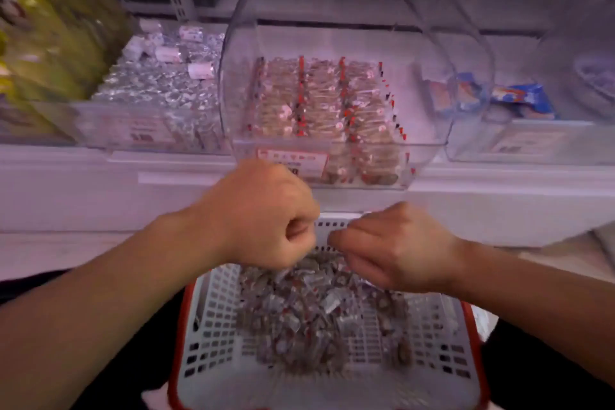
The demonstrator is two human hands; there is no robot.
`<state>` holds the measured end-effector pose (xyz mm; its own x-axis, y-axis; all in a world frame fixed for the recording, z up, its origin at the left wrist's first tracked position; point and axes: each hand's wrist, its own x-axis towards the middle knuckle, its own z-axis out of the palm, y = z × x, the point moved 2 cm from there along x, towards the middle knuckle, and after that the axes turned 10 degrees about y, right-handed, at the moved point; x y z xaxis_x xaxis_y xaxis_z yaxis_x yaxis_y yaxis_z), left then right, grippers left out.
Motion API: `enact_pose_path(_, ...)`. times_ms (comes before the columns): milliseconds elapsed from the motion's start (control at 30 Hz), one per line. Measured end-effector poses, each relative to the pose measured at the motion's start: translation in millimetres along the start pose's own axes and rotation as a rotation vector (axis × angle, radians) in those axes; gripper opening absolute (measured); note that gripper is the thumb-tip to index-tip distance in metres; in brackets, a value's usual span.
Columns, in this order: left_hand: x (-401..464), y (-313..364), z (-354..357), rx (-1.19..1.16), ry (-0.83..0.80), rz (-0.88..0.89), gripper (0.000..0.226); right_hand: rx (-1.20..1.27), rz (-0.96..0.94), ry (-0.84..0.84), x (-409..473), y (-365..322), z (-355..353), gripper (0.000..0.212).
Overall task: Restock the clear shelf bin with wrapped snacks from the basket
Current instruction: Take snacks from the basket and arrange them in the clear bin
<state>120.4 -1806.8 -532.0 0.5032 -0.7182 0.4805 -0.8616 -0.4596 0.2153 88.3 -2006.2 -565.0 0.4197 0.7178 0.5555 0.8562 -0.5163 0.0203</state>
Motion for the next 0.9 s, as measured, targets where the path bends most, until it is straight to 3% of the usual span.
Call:
enact_pose_path(67, -32, -1, 52, 0.139, -0.294, -0.125, 0.022, 0.051, 0.103, -0.316, -37, -14, 53, 0.03)
enact_pose_path(167, -105, -24, 128, 0.114, -0.597, -0.707, 0.026, 0.245, 0.653, -0.891, -109, -16, 128, 0.08)
enact_pose_path(233, -159, -35, 176, -0.115, -0.657, -0.989, 0.056, 0.333, 1.014, -0.981, -153, -17, 163, 0.102)
enact_pose_path(300, -196, -32, 211, -0.337, -0.643, -1.231, 0.083, 0.316, 1.186, -0.929, -183, -24, 188, 0.111)
enact_pose_path(367, -216, -27, 239, -0.519, -0.529, -1.553, 0.107, 0.395, 1.393, -0.881, -205, -36, 214, 0.127)
enact_pose_path(467, -228, -21, 275, -0.615, -0.399, -1.88, 0.115, 0.663, 1.678, -0.79, -214, -53, 251, 0.121)
enact_pose_path(533, -232, -22, 291, -0.53, -0.37, -1.94, 0.109, 0.588, 1.677, -0.688, -215, -58, 273, 0.121)
enact_pose_path(600, -237, -25, 299, -0.413, -0.37, -1.975, 0.109, 0.466, 1.492, -0.712, -214, -63, 291, 0.129)
enact_pose_path(667, -239, -28, 302, -0.325, -0.415, -1.975, 0.108, 0.555, 1.474, -0.591, -209, -66, 297, 0.112)
enact_pose_path(733, -239, -31, 304, -0.237, -0.451, -1.938, 0.095, 0.587, 1.528, -0.392, -207, -63, 303, 0.074)
enact_pose_path(900, -247, -28, 316, -0.624, -0.081, -2.067, 0.037, 0.61, 1.714, -0.213, -199, -49, 303, 0.019)
